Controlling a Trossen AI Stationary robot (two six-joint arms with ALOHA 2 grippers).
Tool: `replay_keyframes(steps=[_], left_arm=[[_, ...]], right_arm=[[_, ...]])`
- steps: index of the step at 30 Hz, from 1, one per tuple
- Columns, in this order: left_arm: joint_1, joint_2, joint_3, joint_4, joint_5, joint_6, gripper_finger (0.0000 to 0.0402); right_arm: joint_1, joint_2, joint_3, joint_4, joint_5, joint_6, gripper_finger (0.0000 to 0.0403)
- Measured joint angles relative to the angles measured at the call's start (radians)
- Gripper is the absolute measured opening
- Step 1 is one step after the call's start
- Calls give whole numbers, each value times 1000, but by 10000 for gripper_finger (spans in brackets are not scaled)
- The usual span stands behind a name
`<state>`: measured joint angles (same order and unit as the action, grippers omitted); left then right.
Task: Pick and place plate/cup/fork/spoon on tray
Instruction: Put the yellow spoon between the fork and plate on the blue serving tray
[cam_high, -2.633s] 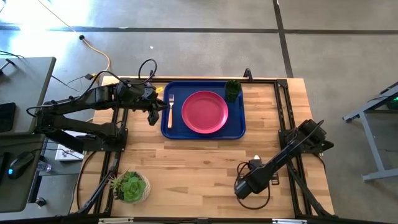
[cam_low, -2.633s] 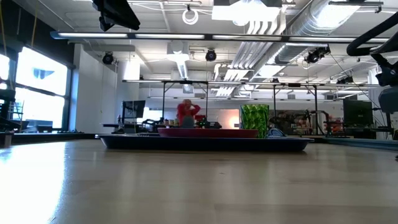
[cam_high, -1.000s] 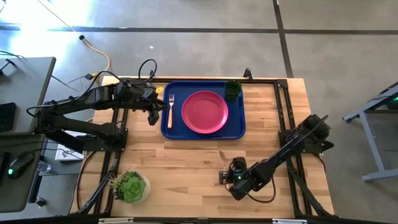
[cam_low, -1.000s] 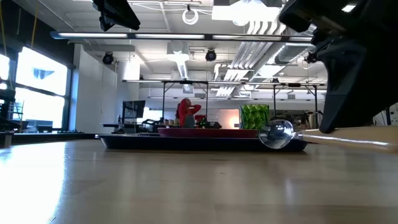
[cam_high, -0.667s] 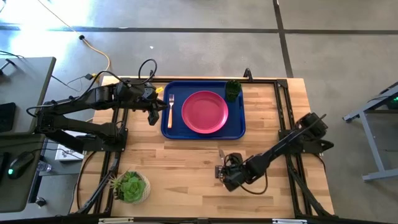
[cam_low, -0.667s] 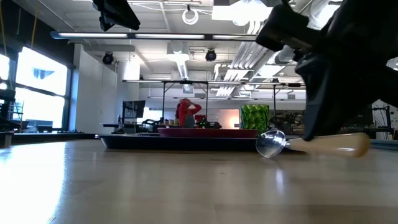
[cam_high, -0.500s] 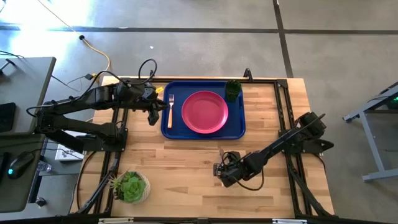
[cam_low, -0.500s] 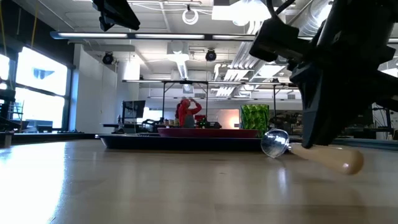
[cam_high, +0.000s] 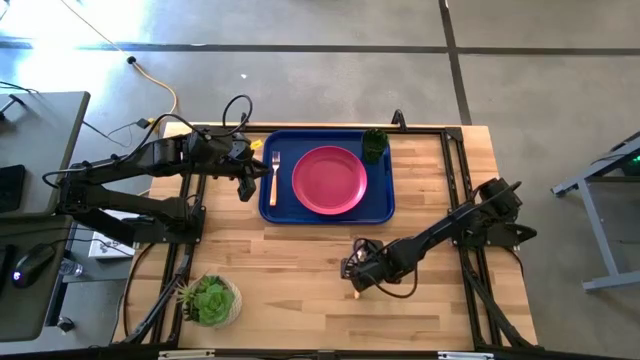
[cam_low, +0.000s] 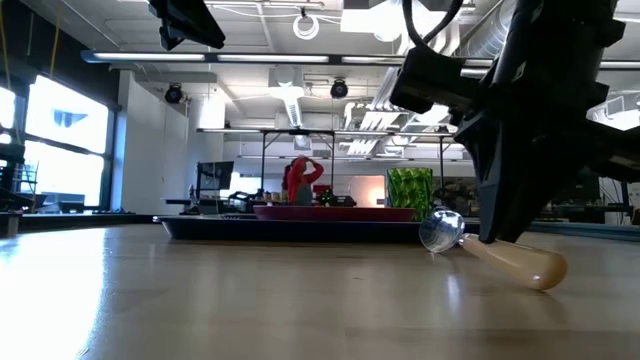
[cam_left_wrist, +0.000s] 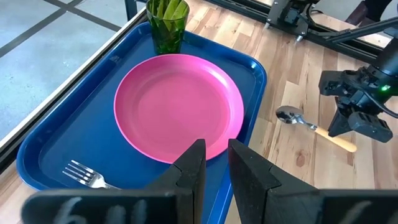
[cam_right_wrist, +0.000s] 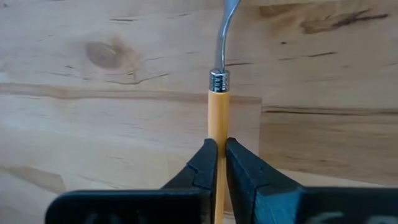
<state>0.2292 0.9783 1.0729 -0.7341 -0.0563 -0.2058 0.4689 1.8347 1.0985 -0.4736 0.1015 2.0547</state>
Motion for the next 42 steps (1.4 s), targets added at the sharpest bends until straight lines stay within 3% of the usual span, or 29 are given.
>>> replay_keyframes(steps=[16, 22, 27, 42], left_arm=[[0, 0, 0, 0, 0, 1, 60], [0, 0, 0, 0, 0, 1, 60], [0, 0, 0, 0, 0, 1, 60], [0, 0, 0, -1, 0, 0, 60]], right_arm=[[-32, 1, 0, 33, -43, -75, 25], [-31, 1, 0, 29, -49, -82, 52], [-31, 1, 0, 30, -34, -82, 69], [-33, -63, 0, 30, 46, -78, 69]])
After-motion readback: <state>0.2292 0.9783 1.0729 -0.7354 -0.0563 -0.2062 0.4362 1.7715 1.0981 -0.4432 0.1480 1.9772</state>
